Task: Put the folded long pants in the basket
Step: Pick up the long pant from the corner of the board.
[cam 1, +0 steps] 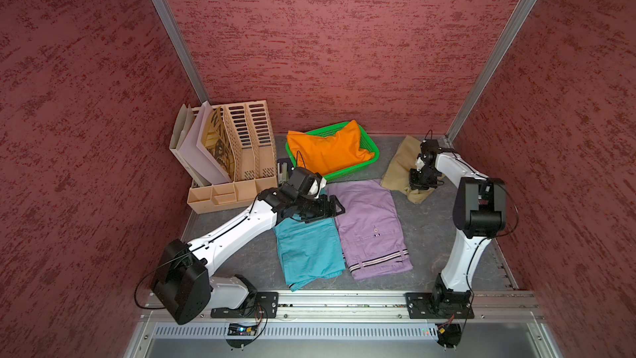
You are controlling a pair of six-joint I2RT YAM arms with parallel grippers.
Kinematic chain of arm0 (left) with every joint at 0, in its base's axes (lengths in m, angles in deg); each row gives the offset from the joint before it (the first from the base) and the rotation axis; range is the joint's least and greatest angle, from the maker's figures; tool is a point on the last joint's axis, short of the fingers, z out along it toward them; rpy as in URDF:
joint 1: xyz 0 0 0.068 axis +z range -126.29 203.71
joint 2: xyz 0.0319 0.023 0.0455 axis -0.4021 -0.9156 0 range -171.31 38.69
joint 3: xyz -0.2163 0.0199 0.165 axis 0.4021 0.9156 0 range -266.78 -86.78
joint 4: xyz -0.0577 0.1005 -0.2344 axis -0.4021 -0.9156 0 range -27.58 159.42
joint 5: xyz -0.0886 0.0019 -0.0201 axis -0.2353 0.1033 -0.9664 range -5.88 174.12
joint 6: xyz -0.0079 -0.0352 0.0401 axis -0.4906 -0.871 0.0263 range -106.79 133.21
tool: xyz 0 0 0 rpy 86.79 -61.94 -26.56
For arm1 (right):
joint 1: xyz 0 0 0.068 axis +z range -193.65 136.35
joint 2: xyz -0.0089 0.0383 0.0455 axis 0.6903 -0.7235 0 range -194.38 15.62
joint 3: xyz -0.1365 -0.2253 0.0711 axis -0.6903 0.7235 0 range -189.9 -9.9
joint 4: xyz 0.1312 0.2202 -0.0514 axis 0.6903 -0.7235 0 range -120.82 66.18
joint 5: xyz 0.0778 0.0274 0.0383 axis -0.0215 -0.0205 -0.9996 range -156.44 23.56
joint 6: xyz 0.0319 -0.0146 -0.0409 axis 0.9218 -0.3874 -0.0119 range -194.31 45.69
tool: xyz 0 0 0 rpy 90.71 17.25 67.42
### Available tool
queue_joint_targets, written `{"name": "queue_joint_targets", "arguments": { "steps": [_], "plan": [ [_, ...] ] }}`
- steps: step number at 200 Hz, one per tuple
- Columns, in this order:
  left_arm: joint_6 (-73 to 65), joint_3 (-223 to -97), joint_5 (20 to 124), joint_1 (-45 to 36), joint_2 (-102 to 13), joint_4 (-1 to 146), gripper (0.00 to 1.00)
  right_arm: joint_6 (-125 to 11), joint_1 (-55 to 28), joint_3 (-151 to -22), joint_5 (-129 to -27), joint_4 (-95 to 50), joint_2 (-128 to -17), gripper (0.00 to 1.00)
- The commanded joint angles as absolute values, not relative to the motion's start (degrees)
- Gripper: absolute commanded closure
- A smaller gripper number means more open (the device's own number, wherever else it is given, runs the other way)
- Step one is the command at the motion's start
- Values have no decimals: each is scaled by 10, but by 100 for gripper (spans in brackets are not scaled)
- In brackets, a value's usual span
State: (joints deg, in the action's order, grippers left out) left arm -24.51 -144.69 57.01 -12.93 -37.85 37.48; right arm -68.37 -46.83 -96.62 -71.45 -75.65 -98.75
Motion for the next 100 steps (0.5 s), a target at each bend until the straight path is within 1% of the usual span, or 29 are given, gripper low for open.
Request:
{"name": "queue_joint_targets", "arguments": {
  "steps": [1, 5, 9, 10, 13, 18, 21, 24, 28, 29, 30, 32, 33, 38, 56, 68, 79, 100],
  "plan": [
    [-245, -1449, 564, -130, -383, 387, 11, -688, -453, -961, -736, -754, -991, 57],
    [-245, -1449, 564, -131, -383, 387, 11, -690, -450, -960, -734, -752, -990, 53],
    [-245, -1449, 565, -131, -383, 387, 11, -691, -445, -959, -729, -749, -988, 45],
    [-245, -1449, 565, -131, -383, 387, 11, -691, -445, -959, -729, -749, -988, 45],
    [-246, -1449, 564, -131, -383, 387, 11, -692, -440, -958, -725, -748, -989, 41],
    [-246, -1448, 565, -131, -382, 387, 11, -695, -437, -960, -723, -748, -990, 39],
    [-246, -1448, 565, -131, -382, 387, 11, -696, -434, -962, -722, -751, -992, 37],
    [-246, -1448, 565, -131, -382, 387, 11, -698, -429, -965, -719, -754, -994, 33],
    [-246, -1448, 565, -131, -382, 387, 11, -699, -427, -968, -717, -757, -996, 31],
    [-246, -1447, 565, -131, -382, 387, 11, -699, -425, -969, -716, -759, -998, 26],
    [-246, -1447, 565, -131, -382, 387, 11, -699, -425, -969, -716, -759, -998, 26],
    [-246, -1447, 565, -131, -381, 387, 11, -700, -423, -970, -715, -761, -1000, 16],
    [-246, -1447, 565, -131, -381, 387, 11, -700, -422, -971, -714, -762, -1001, 14],
    [-246, -1447, 565, -131, -382, 387, 11, -703, -416, -975, -708, -766, -1007, 10],
    [-245, -1447, 565, -131, -381, 387, 11, -705, -401, -986, -678, -783, -1029, 7],
    [-245, -1447, 565, -131, -382, 385, 11, -709, -395, -992, -669, -794, -1044, 7],
    [-243, -1449, 565, -131, -384, 383, 11, -707, -389, -996, -639, -801, -1059, 7],
    [-239, -1455, 566, -131, -387, 377, 11, -704, -383, -1007, -591, -819, -1091, 11]
  ]
}}
